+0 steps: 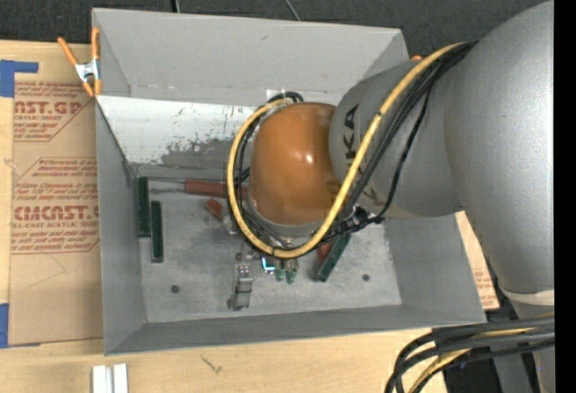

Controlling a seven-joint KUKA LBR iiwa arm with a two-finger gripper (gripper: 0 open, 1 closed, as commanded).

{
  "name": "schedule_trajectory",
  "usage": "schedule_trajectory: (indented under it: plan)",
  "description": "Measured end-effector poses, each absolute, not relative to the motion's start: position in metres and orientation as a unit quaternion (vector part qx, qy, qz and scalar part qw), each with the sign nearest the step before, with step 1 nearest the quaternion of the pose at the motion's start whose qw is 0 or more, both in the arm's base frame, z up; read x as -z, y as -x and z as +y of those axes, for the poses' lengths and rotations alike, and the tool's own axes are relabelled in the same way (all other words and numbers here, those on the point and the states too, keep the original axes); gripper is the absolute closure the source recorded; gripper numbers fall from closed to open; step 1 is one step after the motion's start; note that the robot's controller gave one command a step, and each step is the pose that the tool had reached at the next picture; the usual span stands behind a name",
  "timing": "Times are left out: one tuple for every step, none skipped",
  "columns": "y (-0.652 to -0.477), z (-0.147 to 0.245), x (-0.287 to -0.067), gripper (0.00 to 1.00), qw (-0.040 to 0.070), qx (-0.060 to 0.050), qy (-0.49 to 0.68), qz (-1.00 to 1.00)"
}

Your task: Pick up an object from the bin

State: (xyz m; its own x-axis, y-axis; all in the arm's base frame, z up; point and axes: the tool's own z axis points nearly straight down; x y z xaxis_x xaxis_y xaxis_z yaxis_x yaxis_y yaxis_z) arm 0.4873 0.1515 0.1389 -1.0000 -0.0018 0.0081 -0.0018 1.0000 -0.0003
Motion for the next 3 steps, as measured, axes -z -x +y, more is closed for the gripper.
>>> schedule_trajectory:
  plan:
    - [-0.49, 0.151, -0.143, 0.0, 0.0, 0.001, 0.0, -1.0]
    - [-0.518, 0.123, -0.1, 0.0, -0.004, 0.002, 0.089, -0.996]
    - [-0.53, 0.109, -0.08, 0.0, 0.001, -0.001, 0.114, -0.993]
